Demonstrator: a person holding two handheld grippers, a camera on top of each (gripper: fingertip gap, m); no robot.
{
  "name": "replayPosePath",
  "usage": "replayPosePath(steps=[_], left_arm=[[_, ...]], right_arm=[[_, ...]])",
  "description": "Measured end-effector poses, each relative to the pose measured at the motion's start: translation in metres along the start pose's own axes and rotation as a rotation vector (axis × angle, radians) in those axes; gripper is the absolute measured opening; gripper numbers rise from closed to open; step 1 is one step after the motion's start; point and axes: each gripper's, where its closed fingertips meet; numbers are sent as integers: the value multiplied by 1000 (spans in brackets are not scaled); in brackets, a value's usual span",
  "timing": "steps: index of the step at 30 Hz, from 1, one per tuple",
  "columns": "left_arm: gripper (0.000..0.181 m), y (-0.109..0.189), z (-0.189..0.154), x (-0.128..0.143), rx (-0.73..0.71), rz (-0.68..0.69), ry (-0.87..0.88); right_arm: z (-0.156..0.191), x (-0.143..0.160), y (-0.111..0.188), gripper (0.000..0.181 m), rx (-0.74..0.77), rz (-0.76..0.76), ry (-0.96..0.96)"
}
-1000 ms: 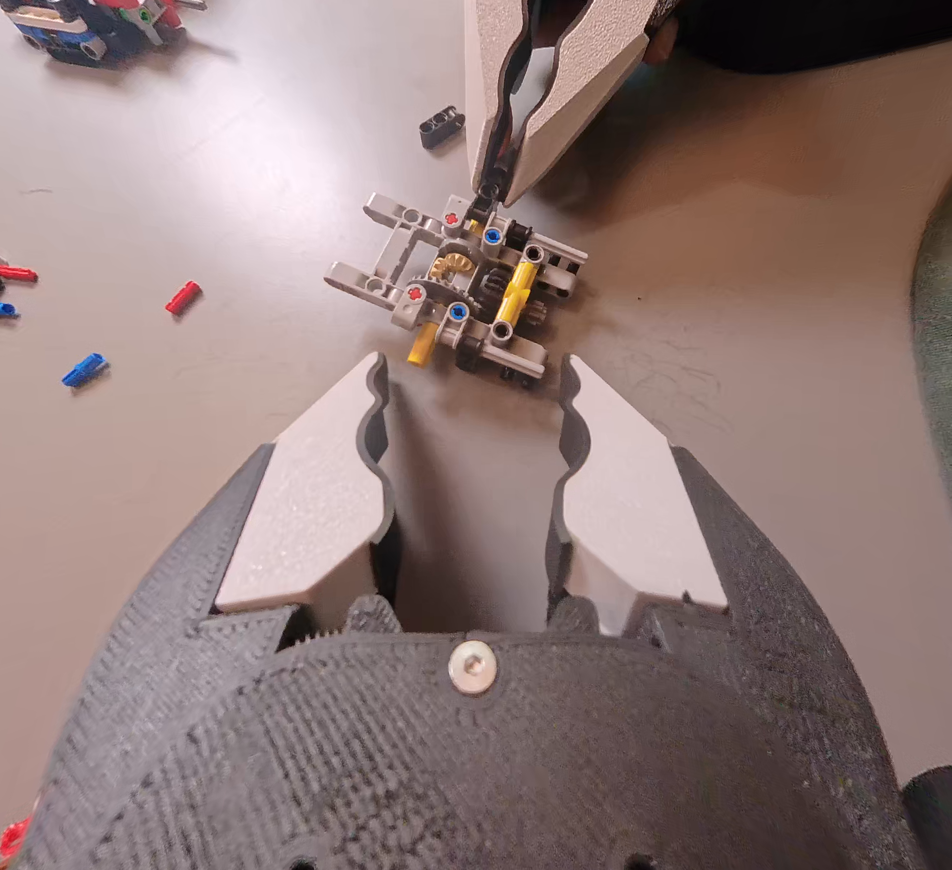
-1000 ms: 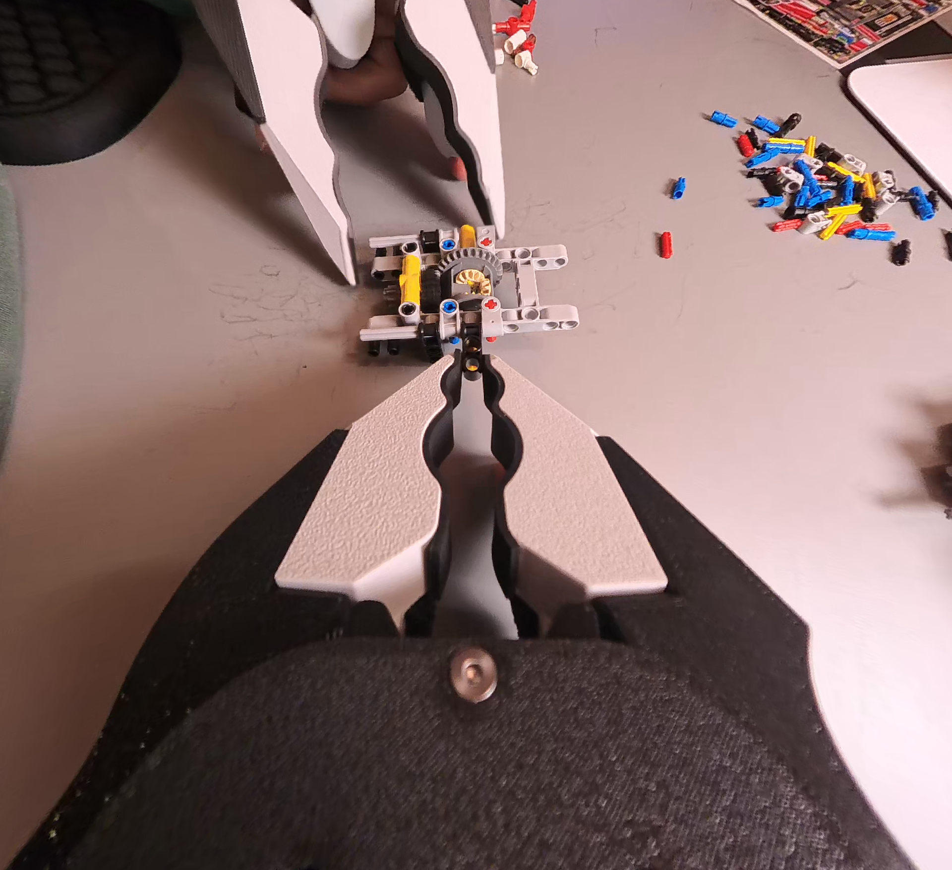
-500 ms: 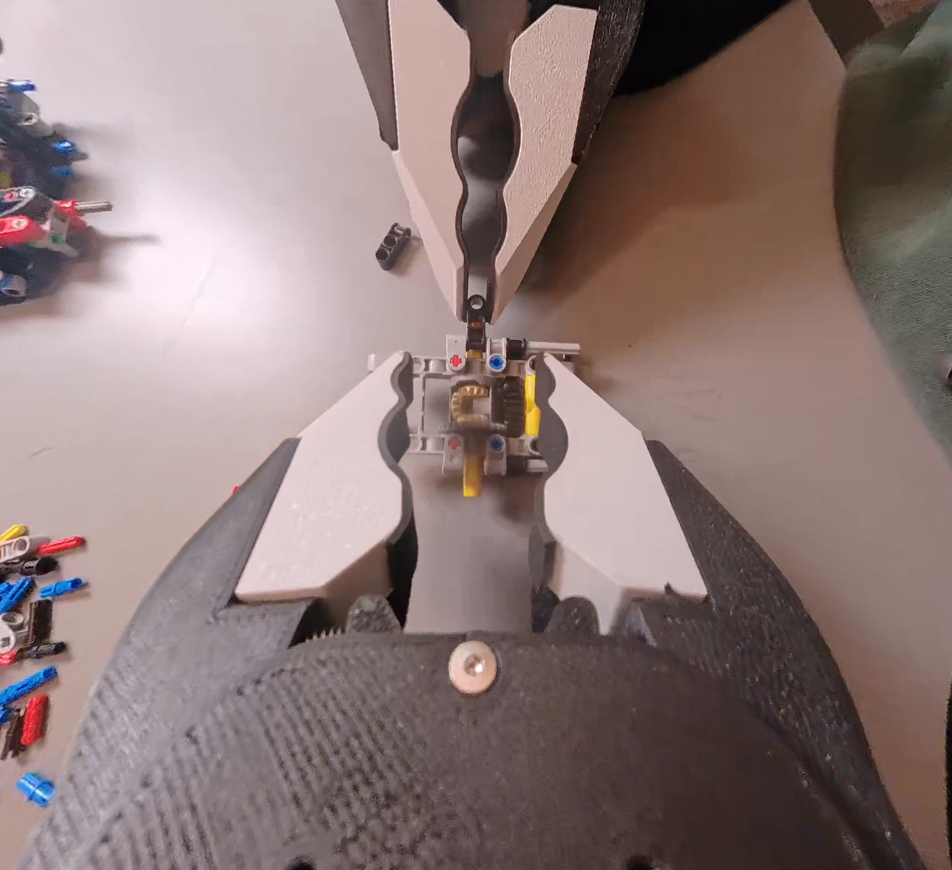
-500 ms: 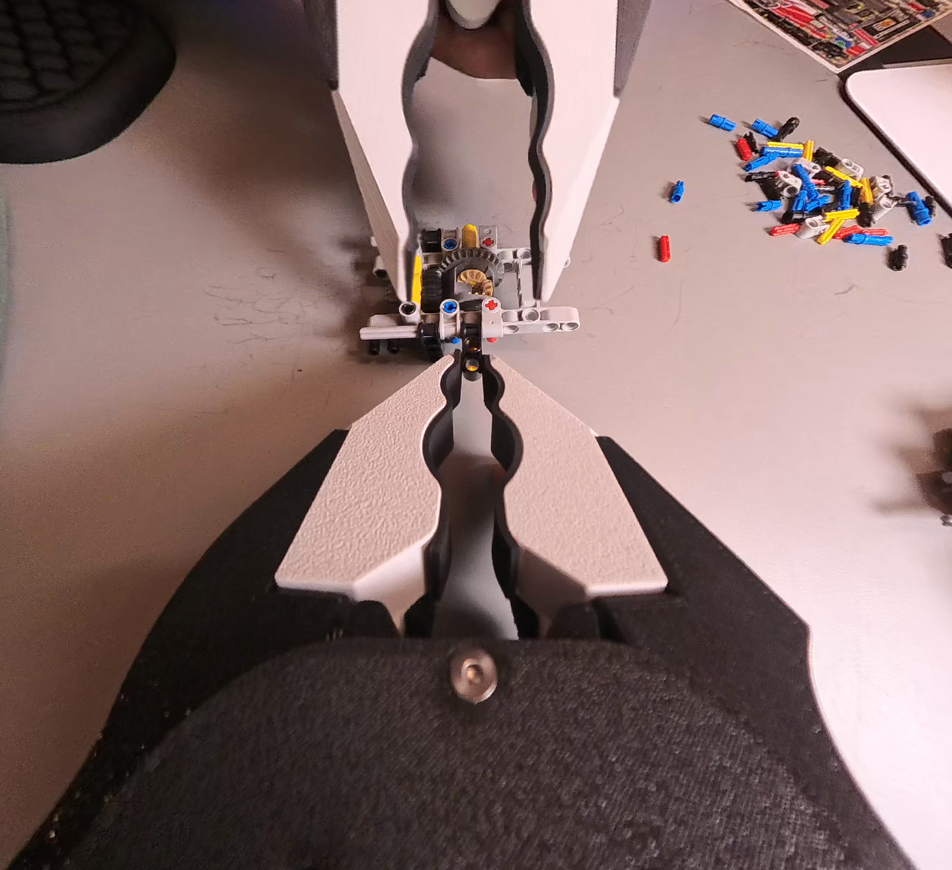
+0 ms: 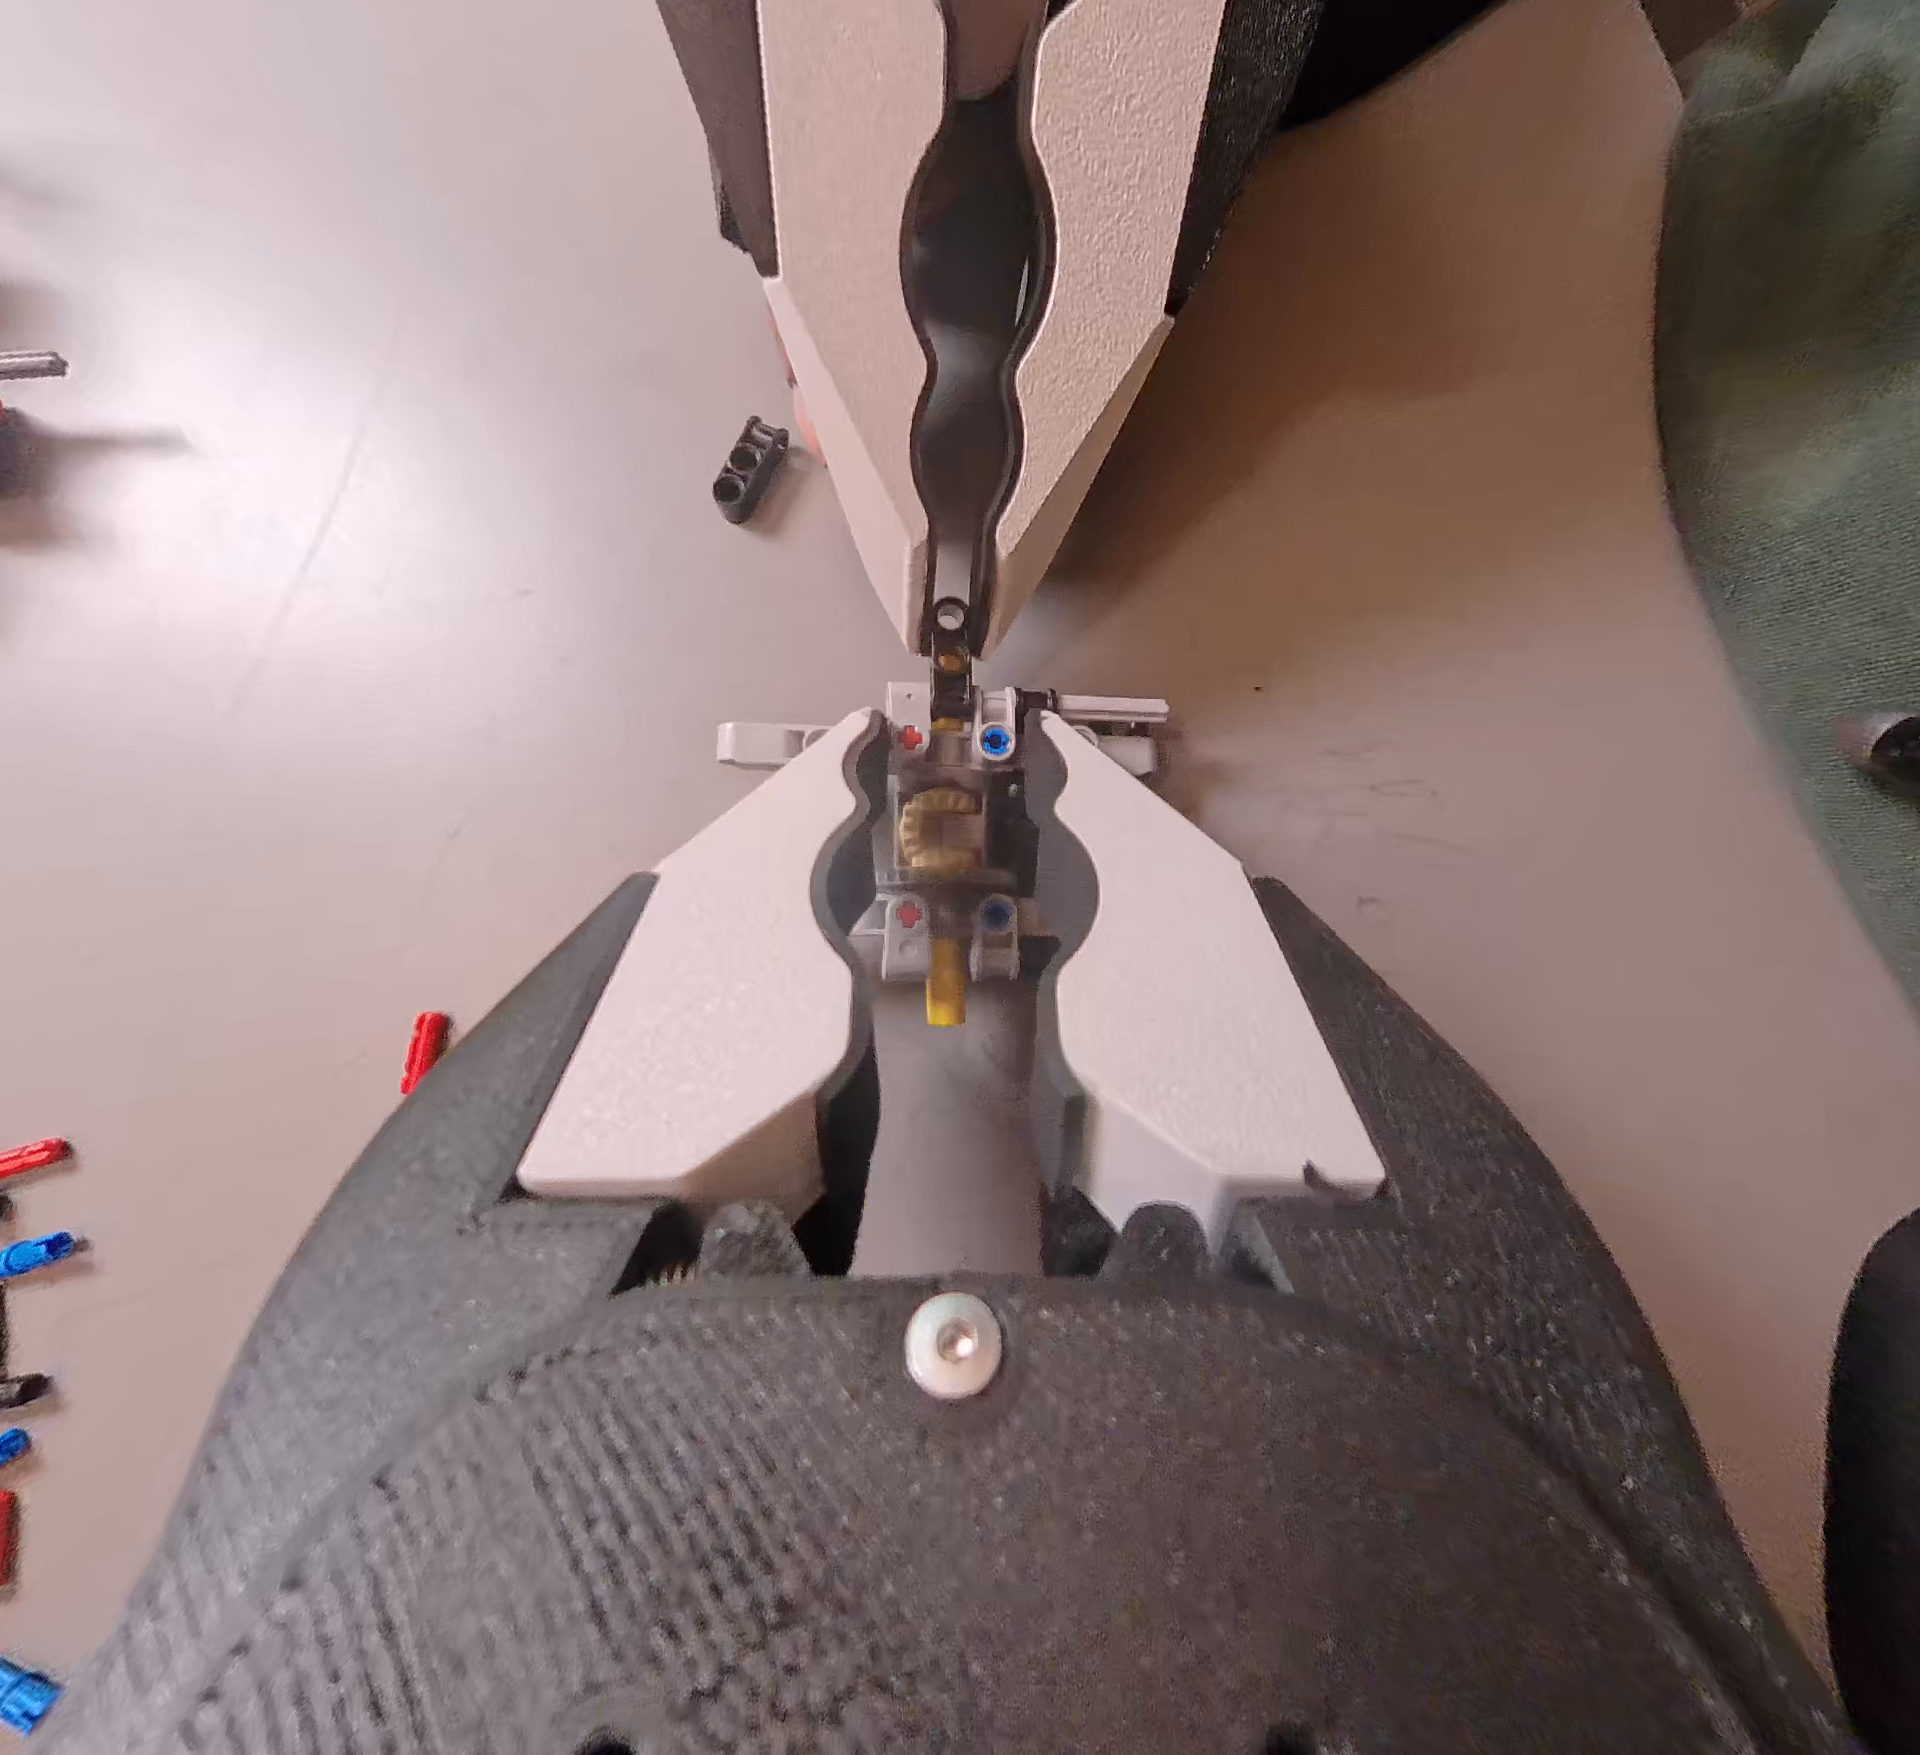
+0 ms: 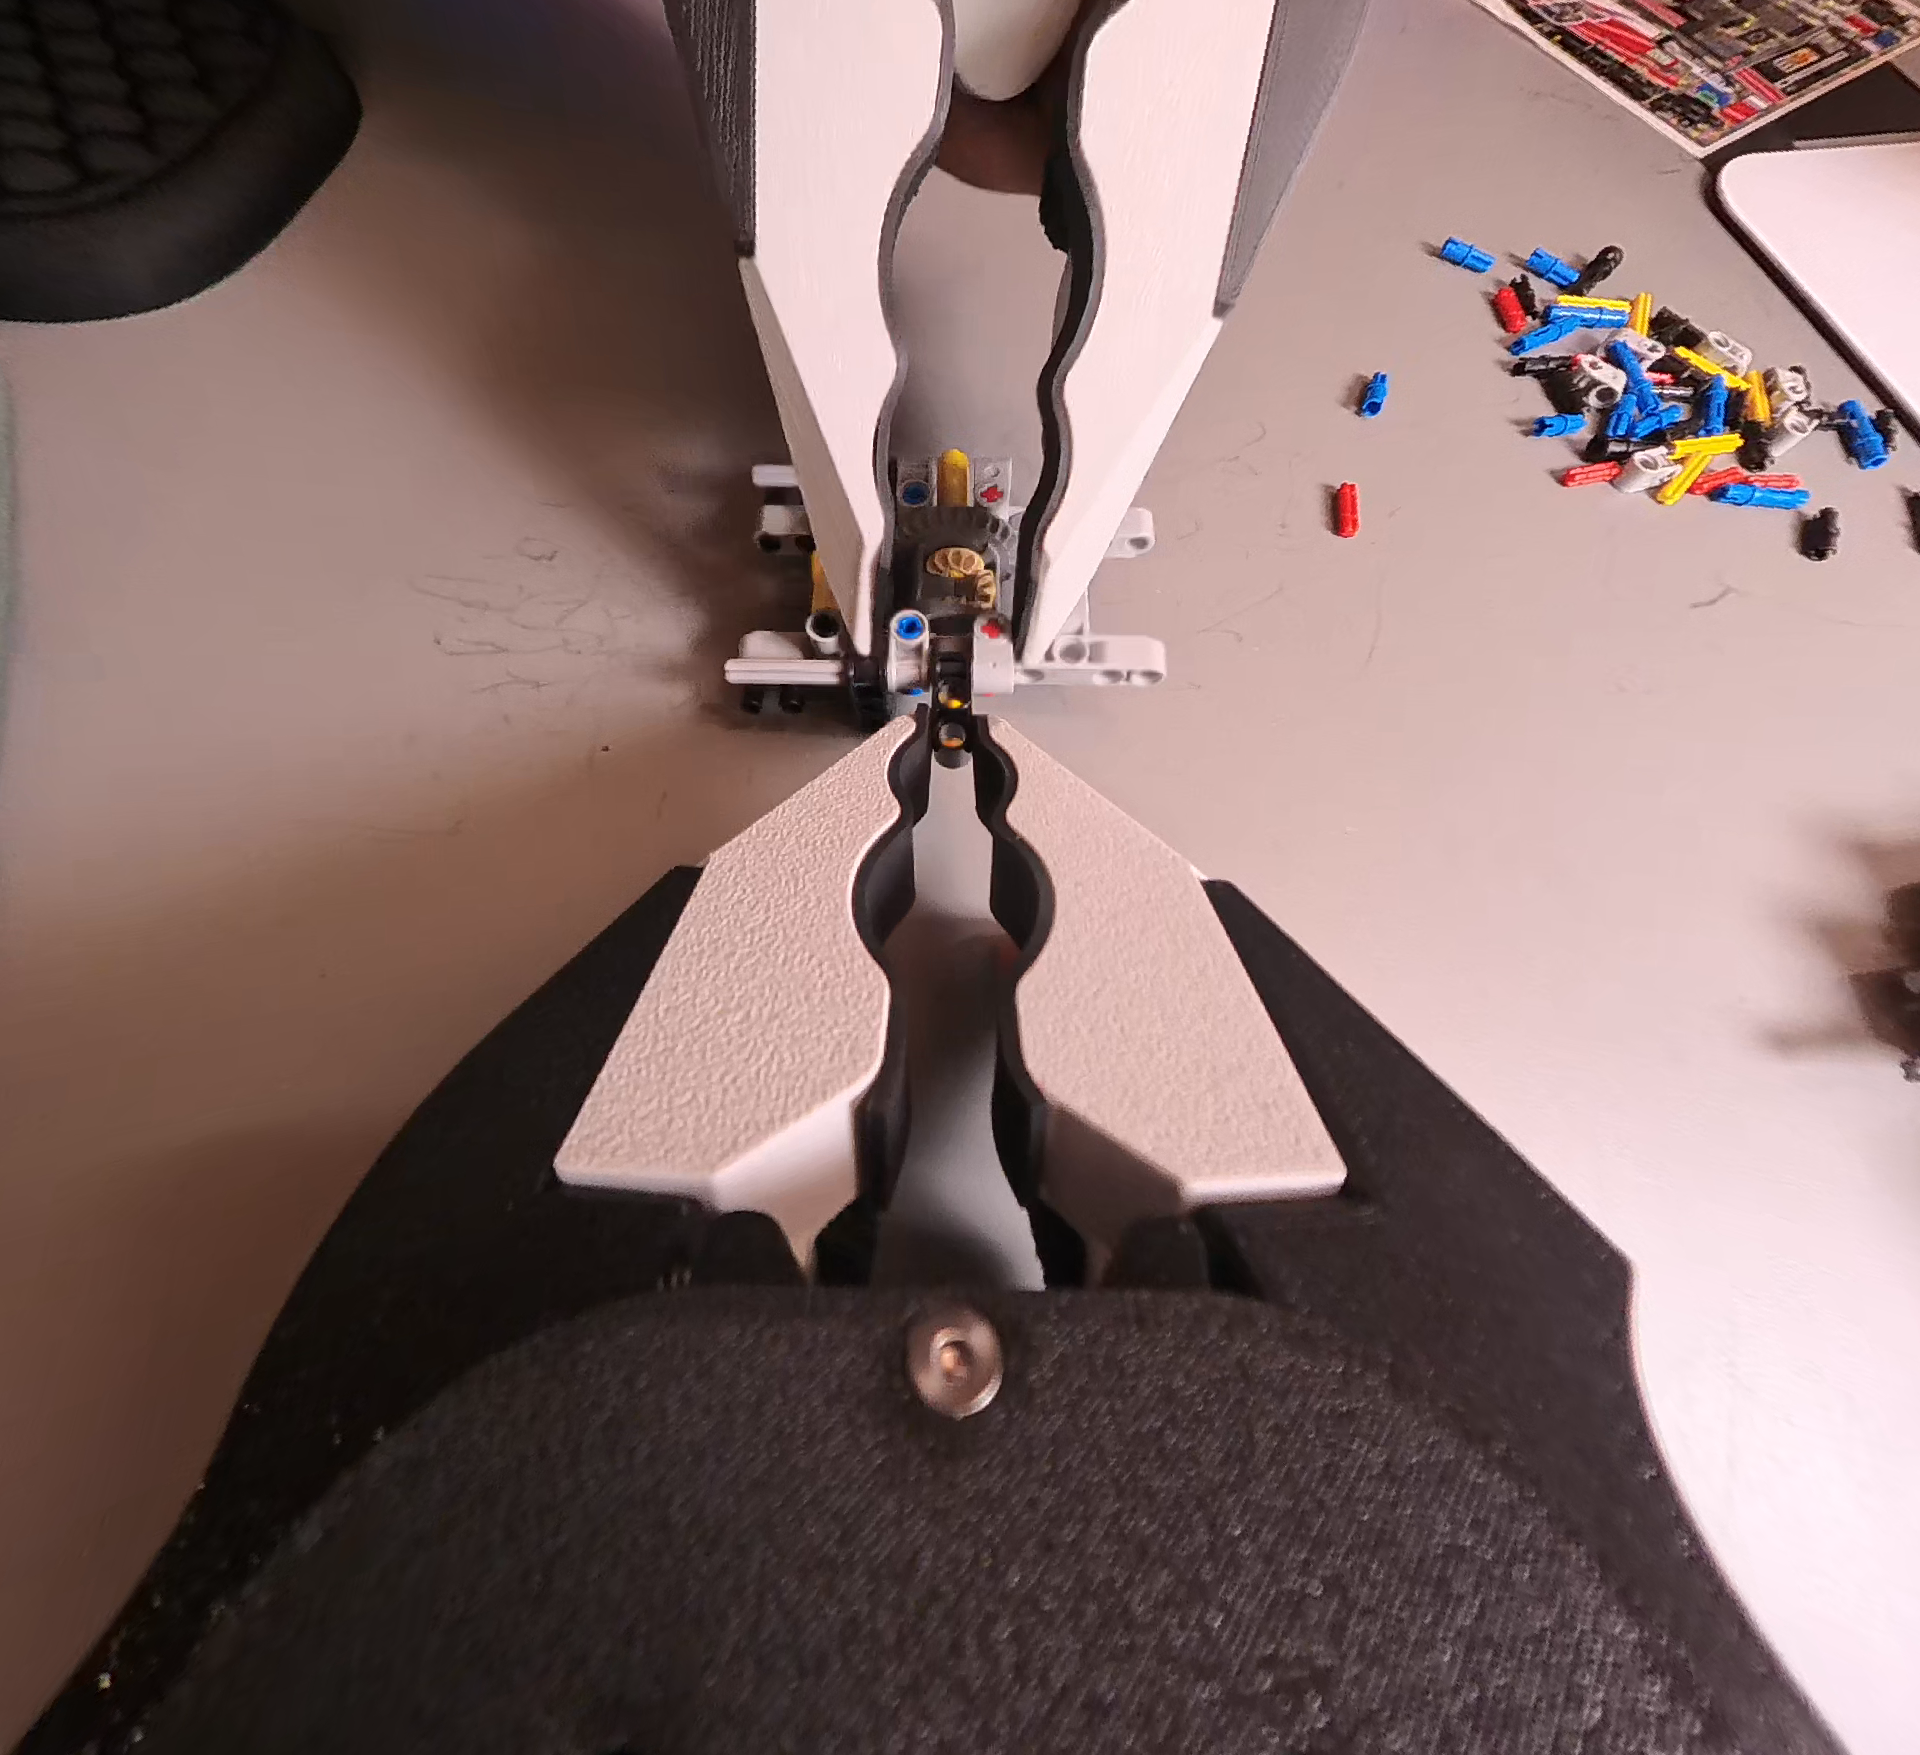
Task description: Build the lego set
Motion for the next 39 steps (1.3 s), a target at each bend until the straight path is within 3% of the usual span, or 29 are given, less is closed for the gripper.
replayPosePath(steps=[1, 39], left_arm=[[23, -2, 0, 1, -3, 8, -4], [22, -3, -6, -1, -36, -111, 32]], right_arm=[[0, 0, 0, 6, 0, -2, 1], [6, 6, -1, 7, -52, 29, -39]])
Point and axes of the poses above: each gripper's, where its closed fingertips meet, y back along the fingers, x out of its underside, z = x × y across the jaws, and after that the axes turned 9 degrees about -x, right-handed
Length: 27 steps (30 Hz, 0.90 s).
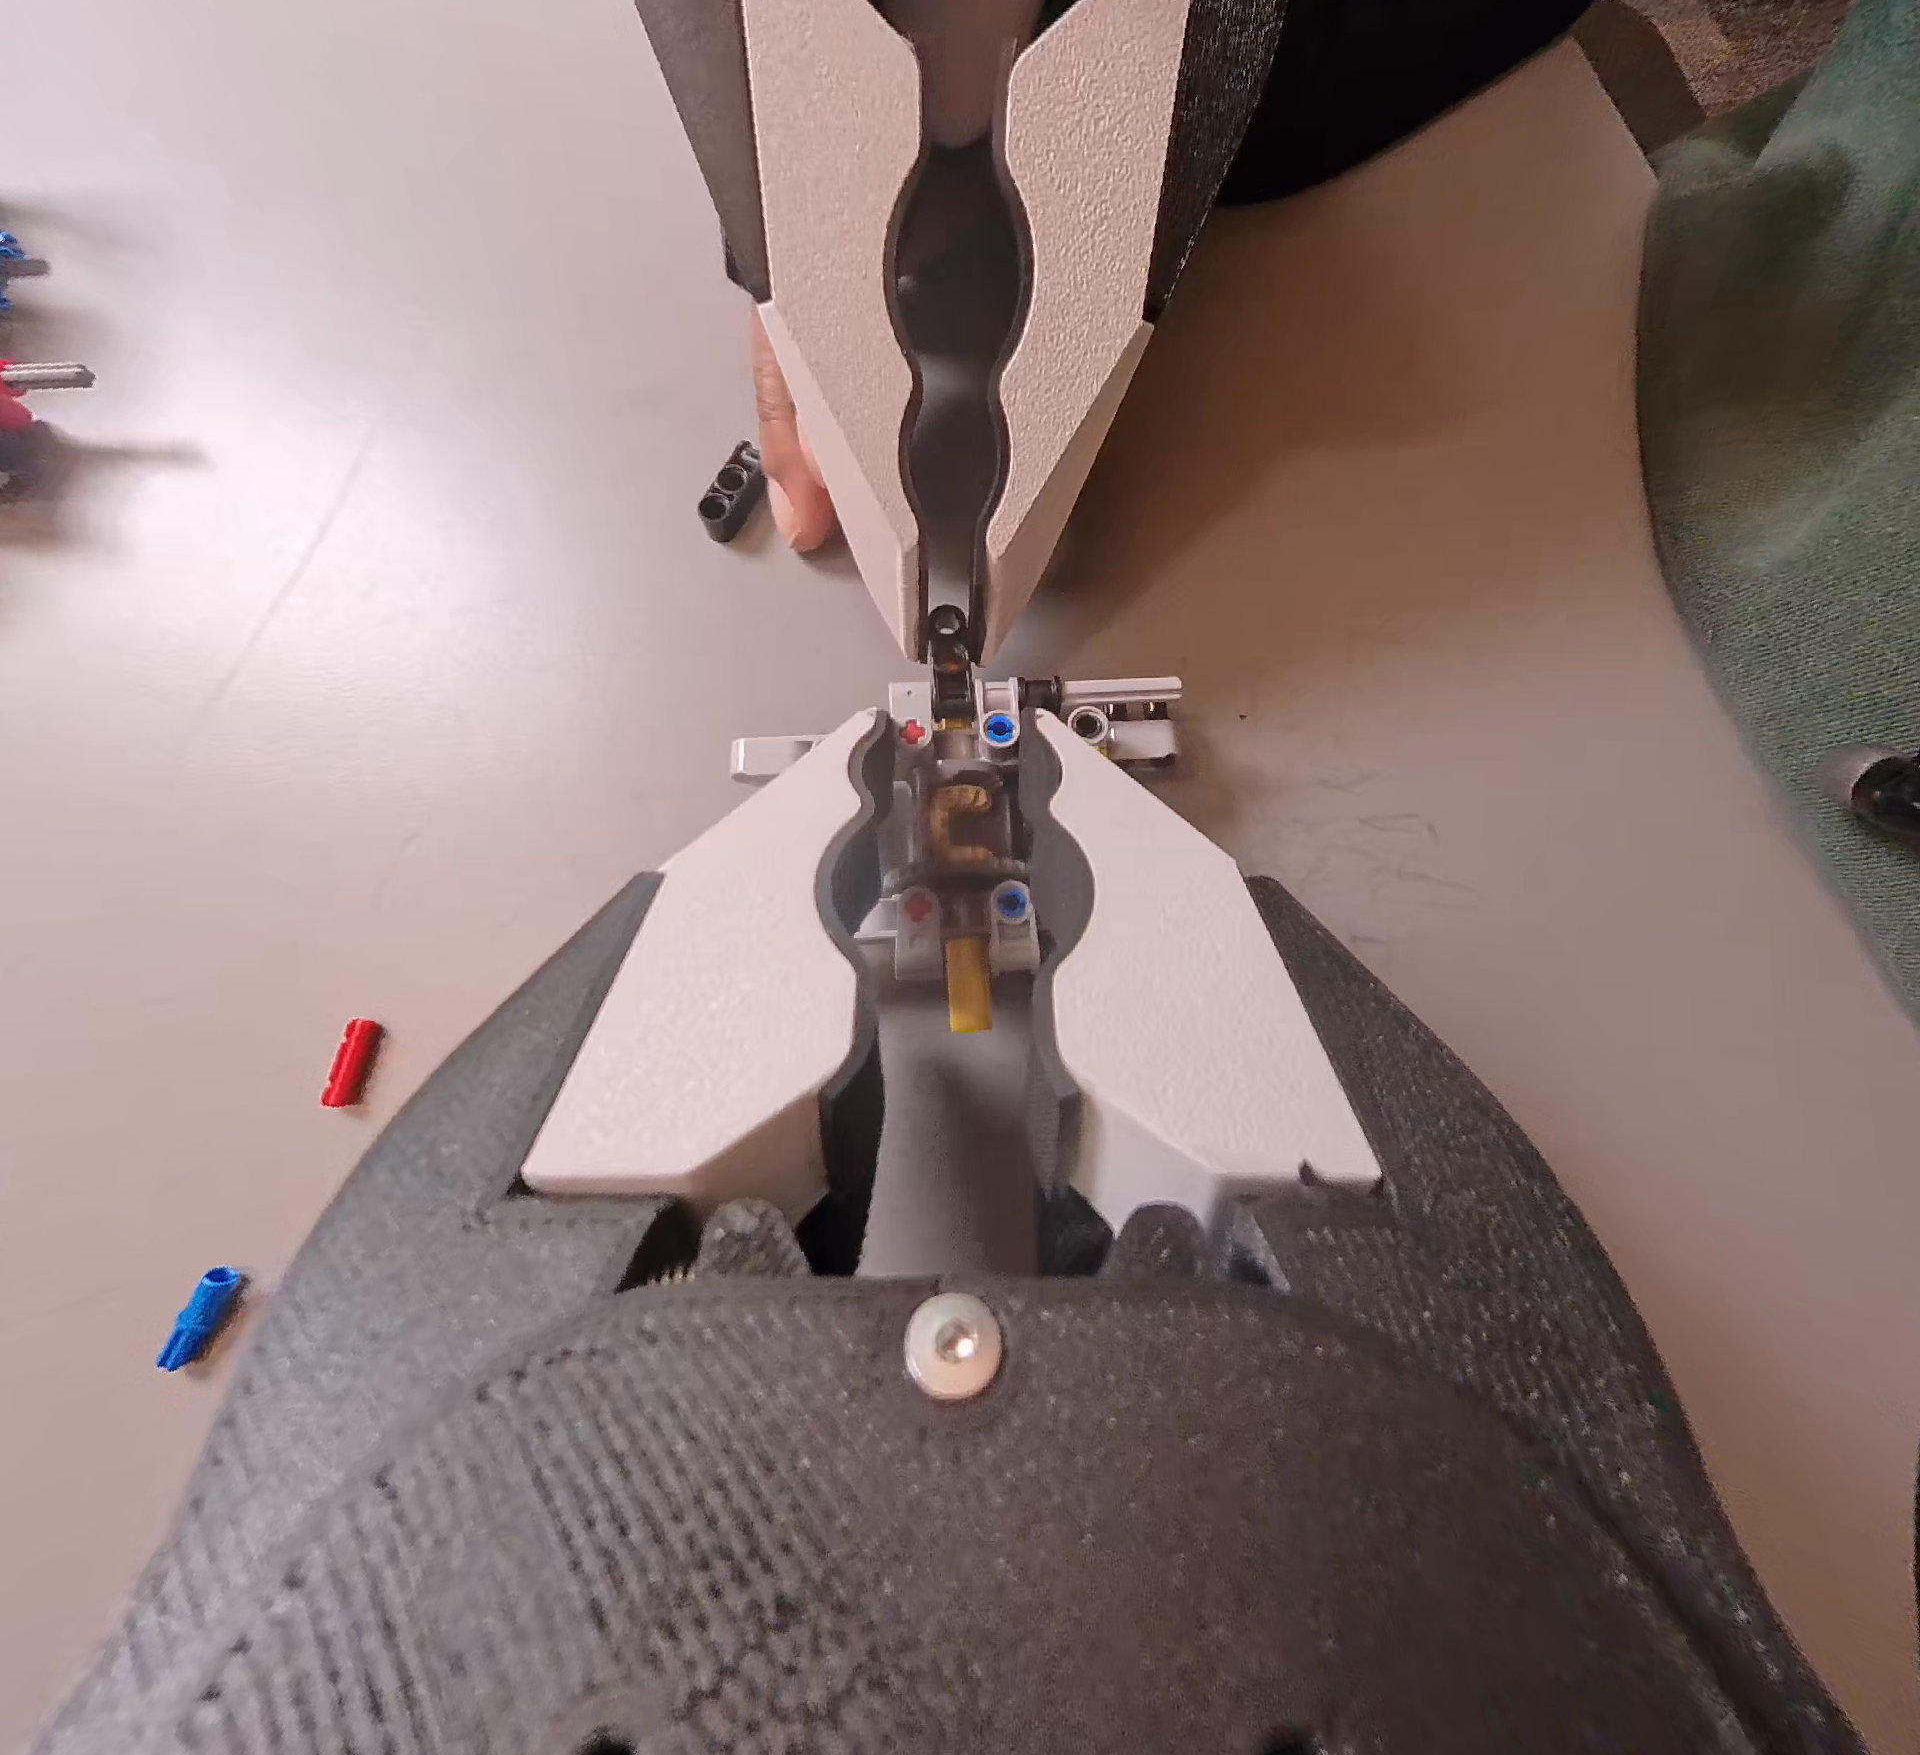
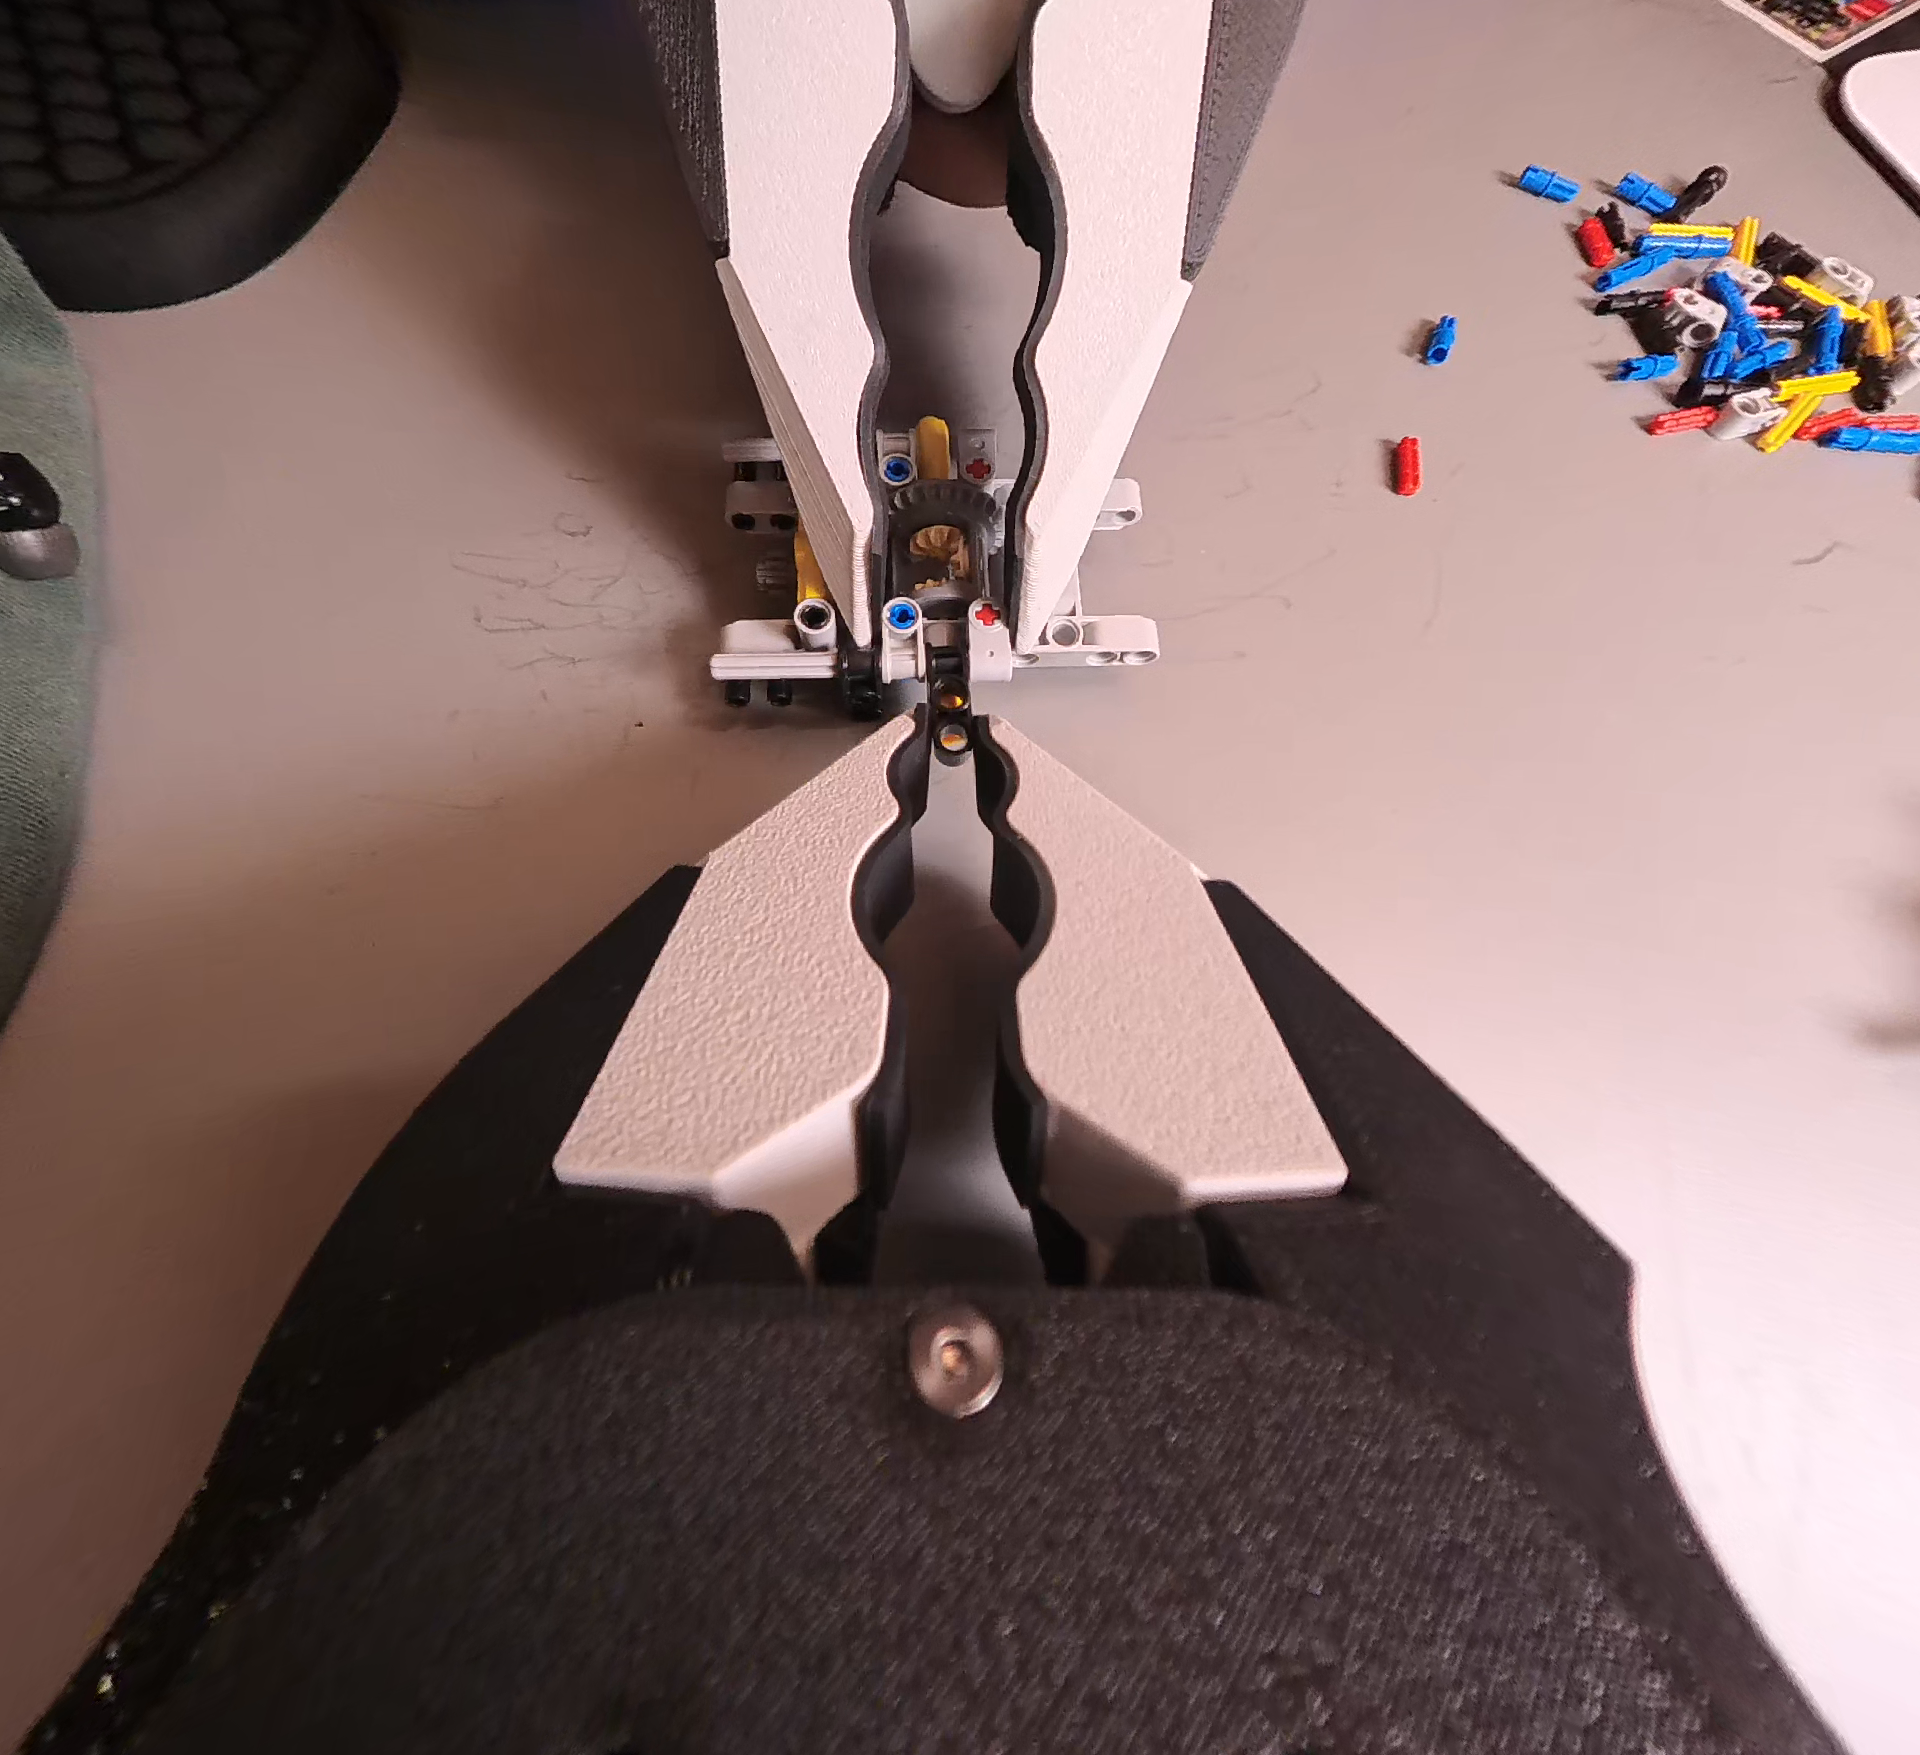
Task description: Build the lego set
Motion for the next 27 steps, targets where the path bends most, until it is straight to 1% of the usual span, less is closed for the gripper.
replayPosePath(steps=[16, 24, 26, 27], left_arm=[[22, -1, -1, -1, -3, -53, 29], [22, -1, -1, -1, -6, -75, 38], [22, -1, 0, -1, -11, -84, 42], [22, -1, 0, -1, -15, -89, 44]], right_arm=[[2, 2, -1, 14, -3, 18, 19], [2, -2, 6, 19, 2, -8, 47], [3, -7, 11, 23, 3, -35, 64], [4, -10, 13, 30, 0, -51, 68]])
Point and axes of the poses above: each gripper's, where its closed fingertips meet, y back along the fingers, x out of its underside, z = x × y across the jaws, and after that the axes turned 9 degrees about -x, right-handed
